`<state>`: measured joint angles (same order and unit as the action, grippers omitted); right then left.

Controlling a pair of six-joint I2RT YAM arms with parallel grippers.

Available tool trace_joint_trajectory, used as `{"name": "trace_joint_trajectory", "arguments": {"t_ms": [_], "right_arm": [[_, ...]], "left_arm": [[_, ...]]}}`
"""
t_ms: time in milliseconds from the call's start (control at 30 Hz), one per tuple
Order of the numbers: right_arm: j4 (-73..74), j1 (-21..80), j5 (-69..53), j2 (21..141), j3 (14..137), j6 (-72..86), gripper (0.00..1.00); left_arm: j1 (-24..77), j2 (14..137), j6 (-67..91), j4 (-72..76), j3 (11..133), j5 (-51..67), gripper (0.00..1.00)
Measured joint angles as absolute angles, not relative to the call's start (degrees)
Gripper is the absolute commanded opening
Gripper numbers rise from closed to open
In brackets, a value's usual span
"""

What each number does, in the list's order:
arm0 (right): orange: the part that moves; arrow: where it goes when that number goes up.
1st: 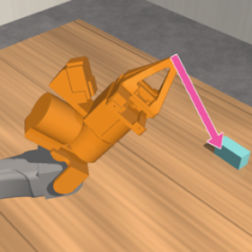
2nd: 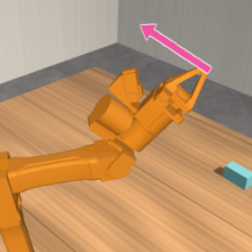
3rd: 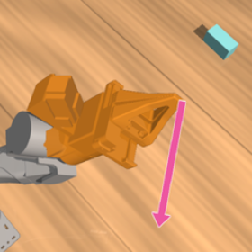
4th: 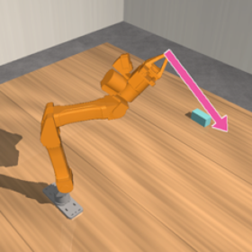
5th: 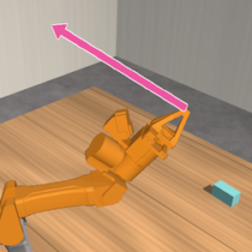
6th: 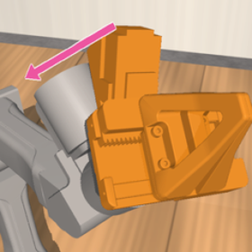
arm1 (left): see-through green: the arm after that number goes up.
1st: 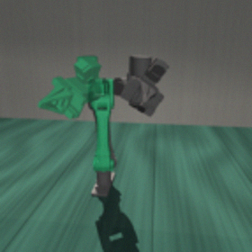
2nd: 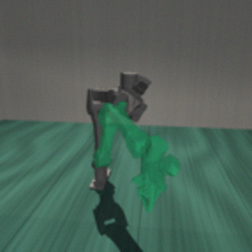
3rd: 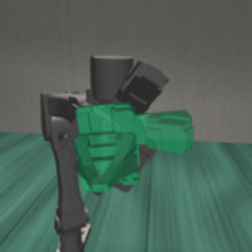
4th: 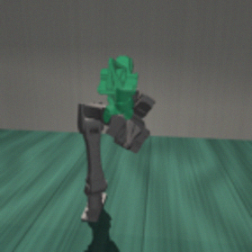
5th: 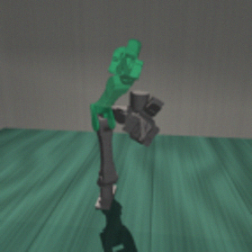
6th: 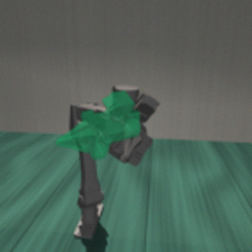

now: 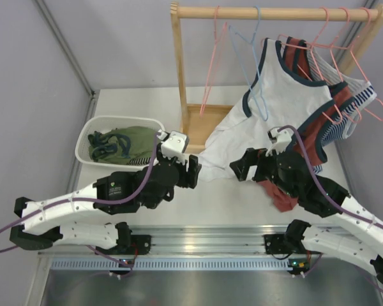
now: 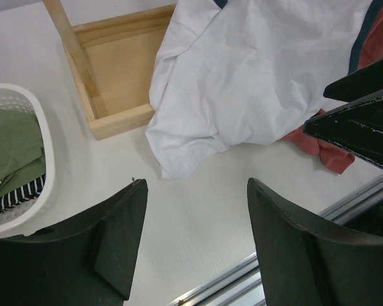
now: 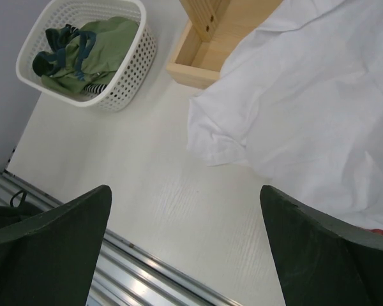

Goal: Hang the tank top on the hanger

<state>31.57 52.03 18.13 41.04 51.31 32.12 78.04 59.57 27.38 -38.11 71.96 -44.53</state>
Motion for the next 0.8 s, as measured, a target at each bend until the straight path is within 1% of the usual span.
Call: {"name": "trace_joint_trajectory", "arguments": {"t_ms": [200,300,367,467,533,667,733,800], "right_arm": [[31.6,52.0,17.2,41.0,51.3,31.6,1.00],[31.6,52.0,16.2,41.1,51.3,30.9,1.00],[31.6,52.0,15.8,41.5,51.3,30.3,1.00],[31.6,52.0,14.9,42.5,51.2,29.6,1.00],[31.6,52.0,14.0,42.9,50.9,29.3,1.00],[31.3,52.0,12.0,43.2,49.5,28.9,1.00],[31.4,52.0,11.1,43.2,49.0,28.6,1.00],[31.4,52.0,10.1,43.2,48.7,28.5,1.00]], "left_arm": [[78.0,59.7,28.3,-38.2,71.9,-45.9,0.69],[78.0,60.0,29.8,-38.4,71.9,-47.8,0.70],[78.0,60.6,31.5,-39.5,72.2,-49.9,0.72],[76.1,62.2,34.7,-42.2,73.4,-52.2,0.72],[71.3,63.9,36.7,-44.2,74.7,-51.9,0.71],[54.0,67.3,38.7,-45.6,75.2,-48.8,0.71],[45.6,69.2,39.8,-46.3,75.2,-48.1,0.69],[36.3,71.6,41.6,-47.0,75.0,-46.8,0.68]]}}
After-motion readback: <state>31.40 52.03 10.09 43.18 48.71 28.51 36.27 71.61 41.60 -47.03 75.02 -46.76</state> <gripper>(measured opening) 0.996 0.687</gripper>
